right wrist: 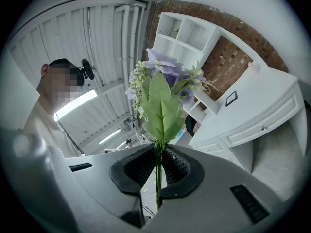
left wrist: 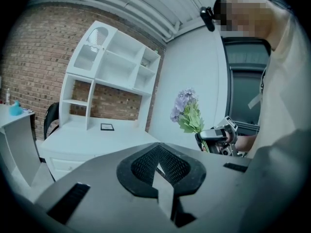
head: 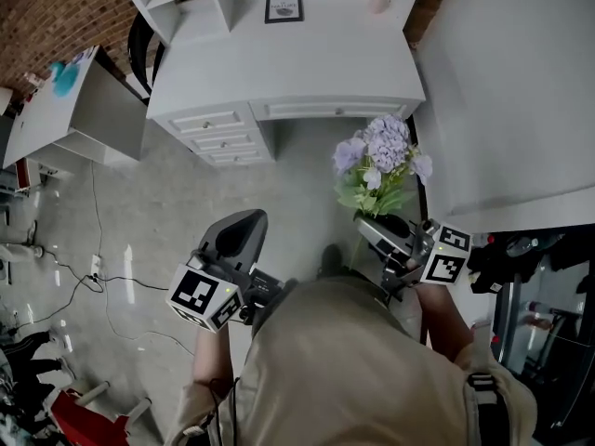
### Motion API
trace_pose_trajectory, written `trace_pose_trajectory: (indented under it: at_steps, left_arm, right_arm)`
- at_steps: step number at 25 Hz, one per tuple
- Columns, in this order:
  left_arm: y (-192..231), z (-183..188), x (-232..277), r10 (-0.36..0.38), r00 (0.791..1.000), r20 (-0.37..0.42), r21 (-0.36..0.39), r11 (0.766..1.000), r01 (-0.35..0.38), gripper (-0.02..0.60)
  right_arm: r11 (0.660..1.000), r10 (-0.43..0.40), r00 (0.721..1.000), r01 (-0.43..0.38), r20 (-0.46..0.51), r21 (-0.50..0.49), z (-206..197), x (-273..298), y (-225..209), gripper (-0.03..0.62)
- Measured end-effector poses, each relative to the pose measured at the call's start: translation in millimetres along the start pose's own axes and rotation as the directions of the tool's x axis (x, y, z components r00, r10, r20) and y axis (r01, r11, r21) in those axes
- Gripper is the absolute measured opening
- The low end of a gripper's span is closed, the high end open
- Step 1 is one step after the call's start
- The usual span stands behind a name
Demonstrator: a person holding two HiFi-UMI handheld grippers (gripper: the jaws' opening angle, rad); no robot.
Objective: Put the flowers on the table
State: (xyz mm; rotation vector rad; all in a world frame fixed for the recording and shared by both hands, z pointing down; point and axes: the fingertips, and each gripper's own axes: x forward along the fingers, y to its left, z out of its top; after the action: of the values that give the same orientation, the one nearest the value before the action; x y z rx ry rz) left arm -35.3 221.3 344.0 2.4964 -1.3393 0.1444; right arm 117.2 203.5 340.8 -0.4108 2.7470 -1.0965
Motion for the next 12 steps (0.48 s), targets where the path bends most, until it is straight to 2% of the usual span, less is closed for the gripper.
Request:
trace_pose_trajectory:
  at_steps: [8, 12]
  left_arm:
    - [10, 15, 39, 0.032, 0.999, -0.014, -0.006, 0.999, -0.032, 0.011]
    - [12, 30, 58, 0.041, 0.999, -0.015, -0.006, 0.999, -0.041, 0.011]
  right_arm:
    - [0.996, 0.018, 0.994, -0.027, -0.107, -0.088, 16, 7, -27, 0.044]
    - [0.995, 0.025, 0.99, -0.038, -0.14, -0.093, 31, 9, -38, 0.044]
